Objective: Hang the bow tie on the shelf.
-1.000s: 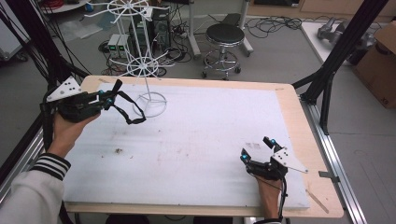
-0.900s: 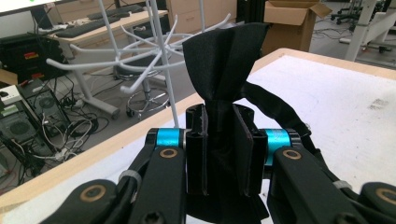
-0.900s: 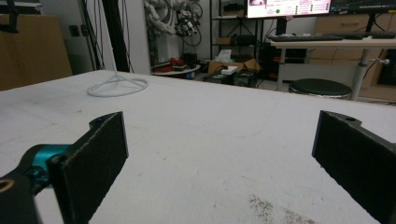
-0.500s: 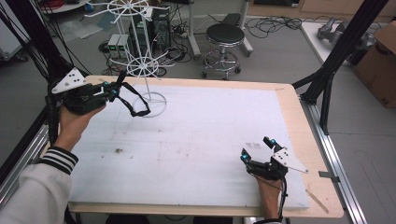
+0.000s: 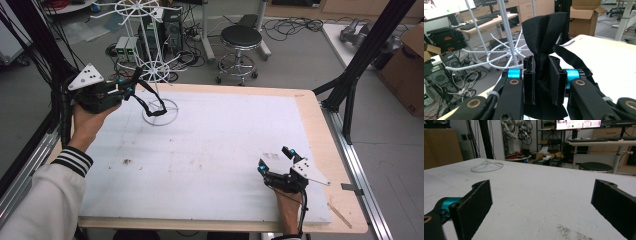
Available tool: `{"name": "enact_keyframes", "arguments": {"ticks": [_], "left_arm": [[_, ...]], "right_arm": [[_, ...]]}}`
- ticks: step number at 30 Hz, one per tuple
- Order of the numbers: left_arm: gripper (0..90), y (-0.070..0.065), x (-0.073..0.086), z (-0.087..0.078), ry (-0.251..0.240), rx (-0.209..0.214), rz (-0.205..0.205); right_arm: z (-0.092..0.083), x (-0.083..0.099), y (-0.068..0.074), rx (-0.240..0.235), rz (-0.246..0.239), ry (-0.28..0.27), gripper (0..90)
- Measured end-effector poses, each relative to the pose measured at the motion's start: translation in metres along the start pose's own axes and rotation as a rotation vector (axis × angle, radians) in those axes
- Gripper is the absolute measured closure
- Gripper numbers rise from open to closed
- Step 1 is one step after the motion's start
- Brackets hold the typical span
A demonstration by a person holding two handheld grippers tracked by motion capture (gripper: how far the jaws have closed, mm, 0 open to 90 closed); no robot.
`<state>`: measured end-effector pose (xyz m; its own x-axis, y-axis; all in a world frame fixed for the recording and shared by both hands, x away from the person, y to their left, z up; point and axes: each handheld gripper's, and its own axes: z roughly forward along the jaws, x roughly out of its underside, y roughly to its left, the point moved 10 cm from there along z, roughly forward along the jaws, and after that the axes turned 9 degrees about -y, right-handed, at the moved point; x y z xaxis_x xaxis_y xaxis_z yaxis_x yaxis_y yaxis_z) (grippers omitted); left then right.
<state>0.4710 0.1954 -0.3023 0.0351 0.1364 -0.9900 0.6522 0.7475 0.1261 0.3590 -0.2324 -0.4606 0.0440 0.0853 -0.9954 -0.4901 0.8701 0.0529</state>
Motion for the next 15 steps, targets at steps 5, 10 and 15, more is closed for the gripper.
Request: {"name": "enact_keyframes", "arguments": {"ticks": [5, 10, 15], "left_arm": [[76.1, 0.002, 0.001, 0.006, 0.003, -0.005, 0.001], [76.1, 0.006, 0.002, 0.011, 0.006, -0.013, 0.002], [76.1, 0.008, 0.004, 0.016, 0.013, -0.013, 0.007]], "right_arm": [[0.0, 0.0, 0.0, 0.0, 0.0, -0.001, 2.4], [0.0, 0.0, 0.0, -0.002, 0.005, -0.001, 2.4], [0.0, 0.0, 0.0, 0.002, 0.007, 0.001, 2.4]]}}
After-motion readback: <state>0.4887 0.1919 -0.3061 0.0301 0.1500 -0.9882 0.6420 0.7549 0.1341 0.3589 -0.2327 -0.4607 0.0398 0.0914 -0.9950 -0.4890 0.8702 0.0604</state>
